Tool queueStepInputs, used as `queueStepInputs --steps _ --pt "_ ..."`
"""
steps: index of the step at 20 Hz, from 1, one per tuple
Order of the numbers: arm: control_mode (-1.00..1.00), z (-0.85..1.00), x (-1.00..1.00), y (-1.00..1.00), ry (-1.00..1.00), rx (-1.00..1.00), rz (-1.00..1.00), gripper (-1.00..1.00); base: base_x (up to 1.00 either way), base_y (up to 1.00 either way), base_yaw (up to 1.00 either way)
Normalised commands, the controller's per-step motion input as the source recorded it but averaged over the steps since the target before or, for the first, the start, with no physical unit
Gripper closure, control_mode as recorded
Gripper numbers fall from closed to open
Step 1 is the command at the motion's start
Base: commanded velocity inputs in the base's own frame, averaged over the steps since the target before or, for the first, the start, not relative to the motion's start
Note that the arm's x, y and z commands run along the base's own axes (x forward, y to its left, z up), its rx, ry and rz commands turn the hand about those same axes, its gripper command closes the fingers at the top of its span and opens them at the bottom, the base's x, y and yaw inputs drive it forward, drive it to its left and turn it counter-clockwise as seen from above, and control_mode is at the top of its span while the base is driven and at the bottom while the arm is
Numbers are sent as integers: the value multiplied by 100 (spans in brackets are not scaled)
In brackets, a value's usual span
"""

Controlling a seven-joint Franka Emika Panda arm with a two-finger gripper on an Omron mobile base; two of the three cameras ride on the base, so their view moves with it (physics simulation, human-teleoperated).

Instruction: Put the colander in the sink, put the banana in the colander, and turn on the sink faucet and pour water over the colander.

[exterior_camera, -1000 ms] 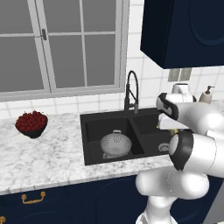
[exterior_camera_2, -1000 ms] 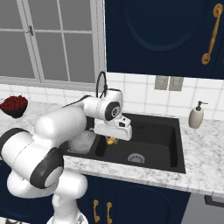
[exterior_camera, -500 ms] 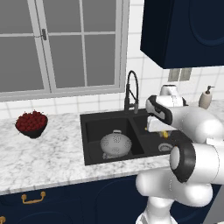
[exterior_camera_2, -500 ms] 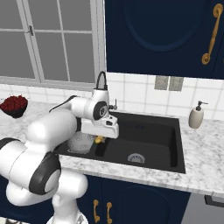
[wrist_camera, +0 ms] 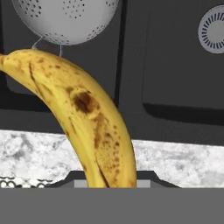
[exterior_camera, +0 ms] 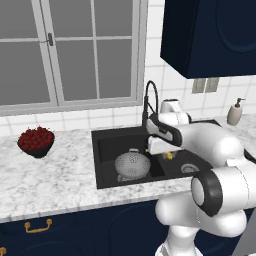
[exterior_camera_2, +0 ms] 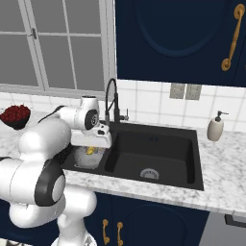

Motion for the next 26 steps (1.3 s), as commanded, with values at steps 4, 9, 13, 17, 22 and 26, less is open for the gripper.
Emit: queueStepInputs --steps 4,9,13,17,22,26 --pt "-100 -6 28 59 10 0 3 100 0 0 0" --pt "-100 -27 27 69 4 0 0 100 0 0 0" --pt "-100 -48 36 50 0 0 0 100 0 0 0" --pt "-100 -47 46 24 0 0 0 100 0 0 0" --pt "-100 -21 43 4 0 0 -2 100 0 0 0" --pt "-100 -31 46 0 0 0 0 100 0 0 0"
